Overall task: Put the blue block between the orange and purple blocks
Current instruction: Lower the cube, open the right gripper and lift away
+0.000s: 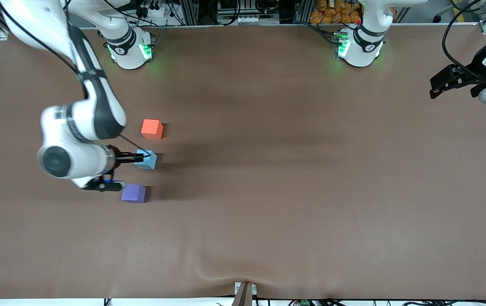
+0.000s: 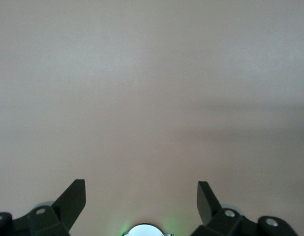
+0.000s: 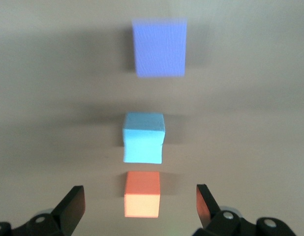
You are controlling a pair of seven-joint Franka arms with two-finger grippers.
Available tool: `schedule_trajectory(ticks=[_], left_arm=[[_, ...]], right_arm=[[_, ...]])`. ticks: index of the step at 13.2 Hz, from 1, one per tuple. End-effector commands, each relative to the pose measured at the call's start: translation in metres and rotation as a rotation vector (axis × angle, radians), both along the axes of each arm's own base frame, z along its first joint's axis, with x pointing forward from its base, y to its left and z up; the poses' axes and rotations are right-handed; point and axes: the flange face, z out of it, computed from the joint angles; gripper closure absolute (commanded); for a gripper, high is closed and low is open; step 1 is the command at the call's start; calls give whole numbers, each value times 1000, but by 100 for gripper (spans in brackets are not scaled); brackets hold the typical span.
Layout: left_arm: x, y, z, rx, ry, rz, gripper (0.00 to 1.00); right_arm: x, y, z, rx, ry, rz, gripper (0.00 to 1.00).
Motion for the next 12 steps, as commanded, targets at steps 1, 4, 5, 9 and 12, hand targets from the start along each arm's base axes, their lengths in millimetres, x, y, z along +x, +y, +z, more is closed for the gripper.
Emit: schedule_trajectory(ticks=[1,4,5,9,12], left_arm=[[-1,-1,4,-13,-16,-9,0],[-1,2,3,-13,-14,-3,0],[-1,3,4,-13,-16,-3,0],[-2,3,6,-14,-21,-3,0],[-5,5,10,-14,-25,0,0]], right_arm=[[29,-26,78,33,-114,-26,0],[31,-72,147,54,-165,17,0],[28,-98,165,70,-168,67,0],[-5,-143,238,61,-234,36,0],[-62,-134,292,53,-250,-11,0]])
